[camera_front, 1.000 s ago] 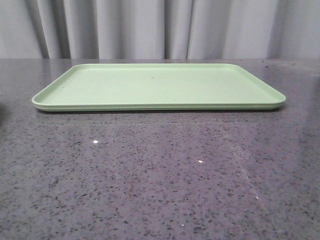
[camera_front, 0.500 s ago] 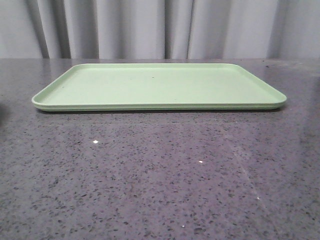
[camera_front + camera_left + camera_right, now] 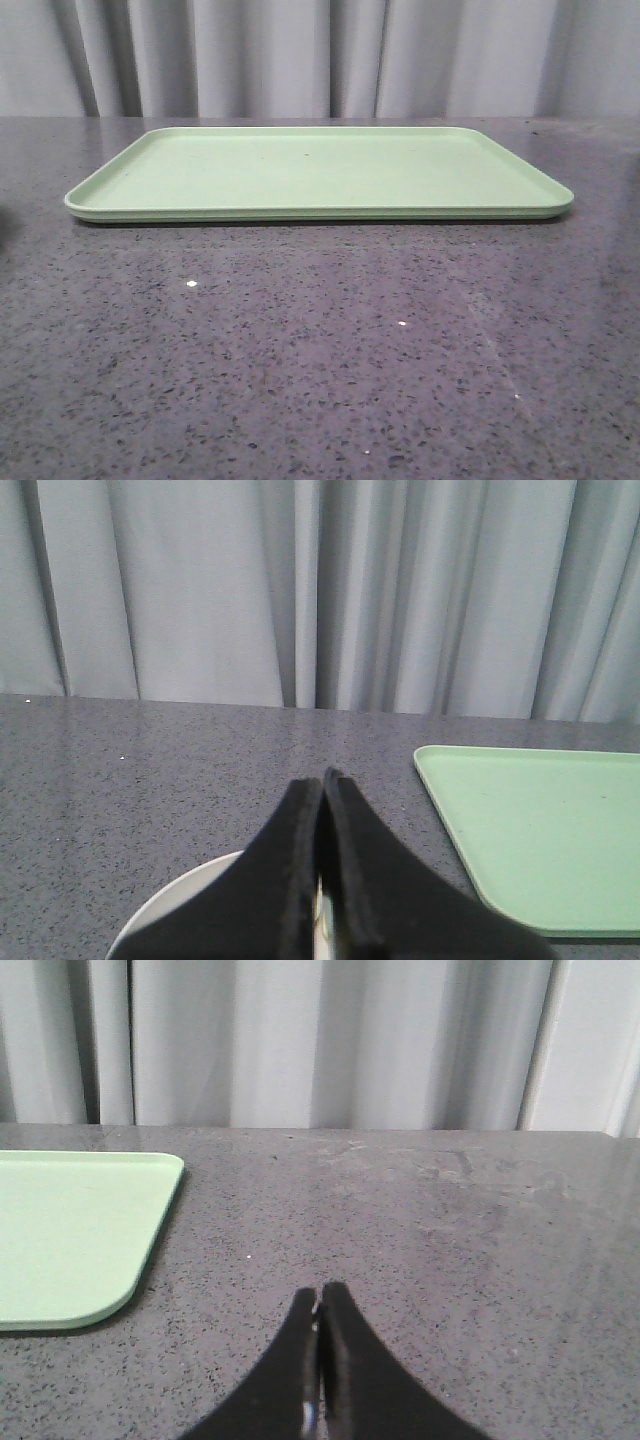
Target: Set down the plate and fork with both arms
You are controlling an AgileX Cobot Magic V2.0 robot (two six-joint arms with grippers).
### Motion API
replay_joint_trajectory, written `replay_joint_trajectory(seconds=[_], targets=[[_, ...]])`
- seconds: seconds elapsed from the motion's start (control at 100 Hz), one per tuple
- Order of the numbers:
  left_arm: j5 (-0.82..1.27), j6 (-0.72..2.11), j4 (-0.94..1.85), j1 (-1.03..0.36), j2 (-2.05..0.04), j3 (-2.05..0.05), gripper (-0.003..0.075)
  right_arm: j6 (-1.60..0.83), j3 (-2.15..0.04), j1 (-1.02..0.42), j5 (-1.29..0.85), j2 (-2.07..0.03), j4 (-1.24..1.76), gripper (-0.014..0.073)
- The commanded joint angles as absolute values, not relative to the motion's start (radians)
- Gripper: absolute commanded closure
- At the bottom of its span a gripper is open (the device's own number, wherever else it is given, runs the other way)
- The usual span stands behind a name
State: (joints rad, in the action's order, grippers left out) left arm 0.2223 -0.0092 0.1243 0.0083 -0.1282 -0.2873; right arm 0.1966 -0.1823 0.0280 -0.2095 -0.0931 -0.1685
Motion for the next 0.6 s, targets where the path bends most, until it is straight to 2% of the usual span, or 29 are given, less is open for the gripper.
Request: replay_joint_trajectory(seconds=[0.0,0.23,0.48,0.55,0.59], targets=[[0.236,-0.015,0.129,0.005,-0.211,-0.411,0.0741,0.195,-0.322,0.026,-0.249,-0.181,-0.184,0.0661],[0.361,-0.014,0.129,0.005,-0.390,-0.588,0.0741,0.195,-0.550,0.026,-0.477,-0.375,-0.160,0.0661],[0.449,-0.014,0.091,0.005,-0.512,-0.656,0.0738,0.195,-0.606,0.026,-0.537,-0.506,-0.107,0.0658],[0.455,-0.014,0.091,0.005,-0.529,-0.663,0.0701,0.195,-0.607,0.026,-0.541,-0.521,-0.078,0.0643],[0.455,-0.014,0.091,0.005,-0.534,-0.663,0.0650,0.195,-0.607,0.026,-0.541,-0.524,-0.072,0.0618]])
